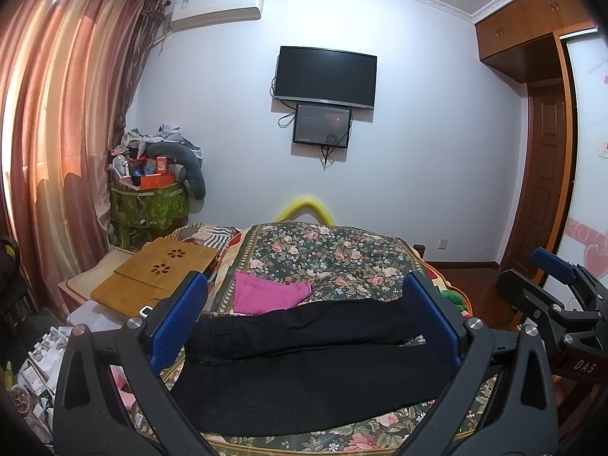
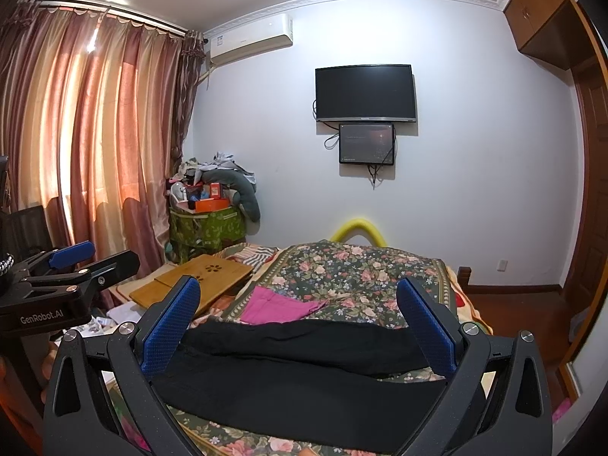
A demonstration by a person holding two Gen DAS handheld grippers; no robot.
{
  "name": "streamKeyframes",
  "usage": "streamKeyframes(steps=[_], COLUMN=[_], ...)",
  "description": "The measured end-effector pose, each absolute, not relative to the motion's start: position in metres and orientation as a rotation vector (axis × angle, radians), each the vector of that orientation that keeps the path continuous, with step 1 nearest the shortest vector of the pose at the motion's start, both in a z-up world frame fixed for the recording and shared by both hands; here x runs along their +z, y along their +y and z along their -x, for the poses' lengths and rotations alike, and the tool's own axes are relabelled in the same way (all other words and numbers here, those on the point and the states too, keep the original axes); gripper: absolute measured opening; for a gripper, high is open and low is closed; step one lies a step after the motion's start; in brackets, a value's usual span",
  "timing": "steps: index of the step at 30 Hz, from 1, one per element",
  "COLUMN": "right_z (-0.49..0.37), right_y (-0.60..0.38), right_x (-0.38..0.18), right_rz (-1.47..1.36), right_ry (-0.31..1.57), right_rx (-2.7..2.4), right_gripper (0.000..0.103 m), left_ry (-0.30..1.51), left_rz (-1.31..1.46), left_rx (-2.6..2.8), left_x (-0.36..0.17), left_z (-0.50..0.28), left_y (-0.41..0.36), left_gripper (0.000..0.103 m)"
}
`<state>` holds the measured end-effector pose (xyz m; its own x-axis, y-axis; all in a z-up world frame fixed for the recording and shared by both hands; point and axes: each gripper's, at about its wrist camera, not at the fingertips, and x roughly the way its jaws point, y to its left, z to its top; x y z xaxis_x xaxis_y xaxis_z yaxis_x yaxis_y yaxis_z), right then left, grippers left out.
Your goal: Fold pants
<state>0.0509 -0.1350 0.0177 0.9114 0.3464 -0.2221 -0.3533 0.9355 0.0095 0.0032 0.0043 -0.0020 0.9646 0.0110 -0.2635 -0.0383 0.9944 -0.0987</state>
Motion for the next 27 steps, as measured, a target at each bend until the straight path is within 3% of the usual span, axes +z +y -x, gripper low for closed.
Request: streamKeyframes(steps=[27], right_z=[-0.0547], right_y=[-0.1381], right_x=[0.0191], right_rz=[0.031], right_ry=[0.225], right_rx=[0.355], right_gripper=[0.103], left_ry=[0.267], left_rz=[0.105], left_rx=[0.021], left_x=[-0.0019], left_z=[-0.0065], left_y=[0.0038], left_gripper=[0.103])
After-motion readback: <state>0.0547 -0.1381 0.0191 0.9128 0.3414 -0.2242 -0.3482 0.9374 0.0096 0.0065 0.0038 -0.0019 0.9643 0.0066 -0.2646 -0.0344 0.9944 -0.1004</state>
